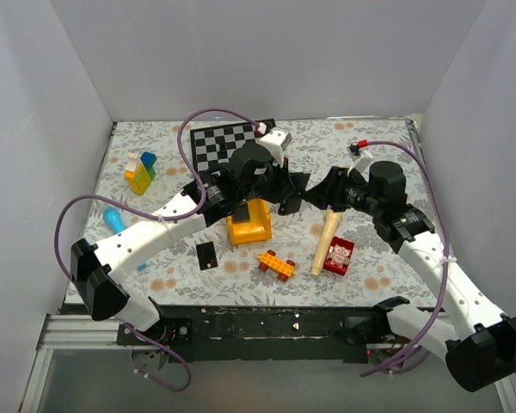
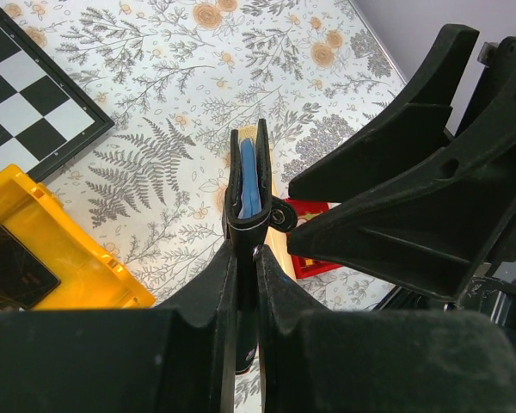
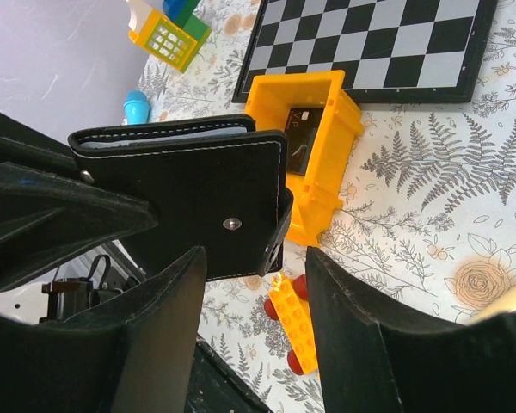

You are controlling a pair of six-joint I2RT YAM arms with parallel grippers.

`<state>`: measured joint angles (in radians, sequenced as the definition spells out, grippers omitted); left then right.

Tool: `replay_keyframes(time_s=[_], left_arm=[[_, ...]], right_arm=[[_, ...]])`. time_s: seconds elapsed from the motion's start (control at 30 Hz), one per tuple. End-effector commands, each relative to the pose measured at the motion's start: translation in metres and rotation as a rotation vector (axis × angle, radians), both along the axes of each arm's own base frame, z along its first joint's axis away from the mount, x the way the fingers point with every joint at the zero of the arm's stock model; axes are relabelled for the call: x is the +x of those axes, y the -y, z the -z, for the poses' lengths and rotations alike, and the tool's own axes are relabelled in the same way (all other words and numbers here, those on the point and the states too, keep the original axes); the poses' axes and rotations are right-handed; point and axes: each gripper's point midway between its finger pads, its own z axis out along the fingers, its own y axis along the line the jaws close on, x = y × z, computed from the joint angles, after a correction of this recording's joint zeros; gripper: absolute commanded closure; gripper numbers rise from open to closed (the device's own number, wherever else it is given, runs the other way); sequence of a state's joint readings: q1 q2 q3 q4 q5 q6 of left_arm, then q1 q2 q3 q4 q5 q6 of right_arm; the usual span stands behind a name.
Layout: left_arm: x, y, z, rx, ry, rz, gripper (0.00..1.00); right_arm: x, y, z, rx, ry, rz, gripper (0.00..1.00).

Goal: Put the credit cards into the card holder
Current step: Open the card holder at the center of the board.

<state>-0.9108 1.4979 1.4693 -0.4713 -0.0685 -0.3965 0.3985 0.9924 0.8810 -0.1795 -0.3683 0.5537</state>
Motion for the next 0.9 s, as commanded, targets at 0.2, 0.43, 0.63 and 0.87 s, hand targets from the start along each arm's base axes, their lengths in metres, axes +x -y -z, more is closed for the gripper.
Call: replay_keyframes(time_s=[0.2,0.43,0.63,0.87], left_arm=[[-0.006,-0.003,-0.031,-0.077,0.032,0.009,1.0],[-0.008,-0.004,-0.035,-0.095,0.035,0.009,1.0],[-0.01,-0.003,-0.038,-0.112,0.034,0.016,1.0],[-0.011,-0.005,-0.036,-0.121,0.026,0.005,1.0]], right_arm=[[0.011,-0.002,-0.012,0.02,0.032,0.02,0.46],[0.014,-0.003,-0.008,0.017,0.023,0.02,0.53],[0.015,-0.003,-0.004,0.016,0.016,0.022,0.58],[0.013,-0.002,-0.004,0.015,0.023,0.024,0.66]])
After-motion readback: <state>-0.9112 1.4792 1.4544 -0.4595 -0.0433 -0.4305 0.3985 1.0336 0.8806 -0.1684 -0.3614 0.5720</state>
